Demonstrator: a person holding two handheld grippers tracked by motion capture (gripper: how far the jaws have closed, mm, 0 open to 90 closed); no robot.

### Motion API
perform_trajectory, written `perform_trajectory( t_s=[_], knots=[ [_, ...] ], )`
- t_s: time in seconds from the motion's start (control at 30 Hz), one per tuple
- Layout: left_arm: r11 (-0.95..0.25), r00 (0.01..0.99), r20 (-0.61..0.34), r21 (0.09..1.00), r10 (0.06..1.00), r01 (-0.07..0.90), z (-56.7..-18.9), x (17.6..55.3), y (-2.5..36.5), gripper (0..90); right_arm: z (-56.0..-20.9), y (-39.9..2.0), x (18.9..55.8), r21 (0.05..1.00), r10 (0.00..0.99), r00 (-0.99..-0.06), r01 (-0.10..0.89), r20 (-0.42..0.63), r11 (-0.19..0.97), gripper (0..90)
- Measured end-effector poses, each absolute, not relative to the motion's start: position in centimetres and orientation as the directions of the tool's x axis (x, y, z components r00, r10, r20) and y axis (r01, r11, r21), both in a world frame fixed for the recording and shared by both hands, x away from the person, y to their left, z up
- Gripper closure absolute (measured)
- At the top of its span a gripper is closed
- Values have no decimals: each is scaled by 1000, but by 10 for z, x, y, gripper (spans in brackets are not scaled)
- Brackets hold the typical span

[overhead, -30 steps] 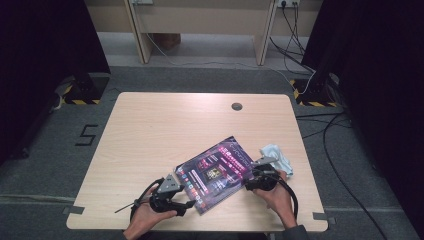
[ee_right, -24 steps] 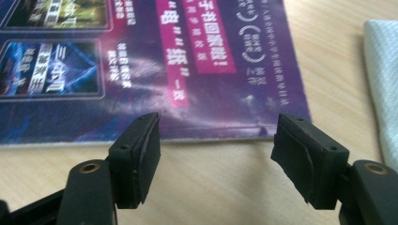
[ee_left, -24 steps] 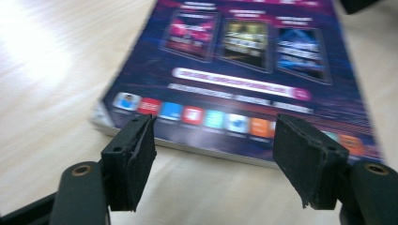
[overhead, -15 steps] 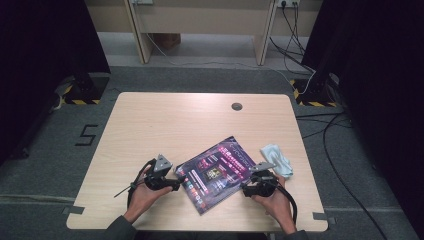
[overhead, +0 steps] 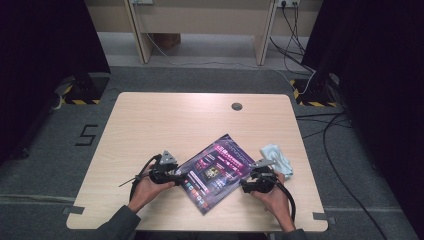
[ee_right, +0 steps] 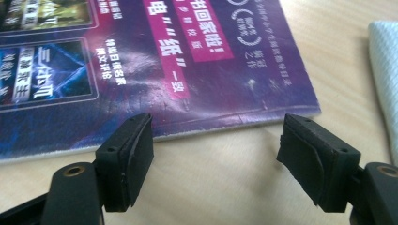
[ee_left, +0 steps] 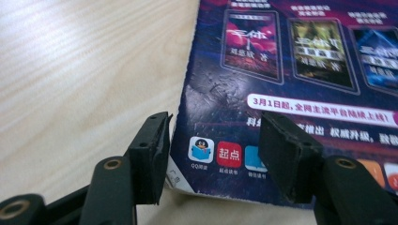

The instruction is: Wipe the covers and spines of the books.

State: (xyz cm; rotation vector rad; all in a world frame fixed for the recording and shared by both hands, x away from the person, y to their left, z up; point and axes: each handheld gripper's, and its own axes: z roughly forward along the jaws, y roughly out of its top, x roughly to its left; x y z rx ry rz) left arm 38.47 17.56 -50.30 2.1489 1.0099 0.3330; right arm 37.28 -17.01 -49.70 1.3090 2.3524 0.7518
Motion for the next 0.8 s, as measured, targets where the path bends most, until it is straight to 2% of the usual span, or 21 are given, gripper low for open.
perform_trajectory(
  t_s=[0.1,0.17,0.2,0.33,0.37,0.5,0.6,0.8],
  knots=[
    [-432,663,-76,701,745,567,-502,375,176,444,-496,-168,380,600,860,-506,667,-70,441,288],
    [-439,669,-81,696,739,568,-502,370,176,447,-496,-165,384,605,862,-500,663,-79,440,340],
    [-444,673,-78,695,735,565,-502,367,176,446,-496,-165,386,608,861,-503,664,-68,436,379],
    [-446,682,-84,697,727,562,-501,357,177,482,-497,-166,394,620,870,-492,673,-32,403,413],
    [-439,679,-94,697,728,567,-501,356,177,507,-496,-167,394,621,872,-490,681,-8,388,412],
    [-447,691,-88,703,717,553,-501,349,175,512,-493,-161,388,611,845,-521,709,118,352,432],
    [-457,699,-78,704,710,544,-501,344,173,515,-495,-154,386,608,831,-546,698,110,378,452],
    [-474,722,-75,707,687,524,-502,328,166,514,-498,-154,393,620,841,-524,706,135,341,430]
  ],
)
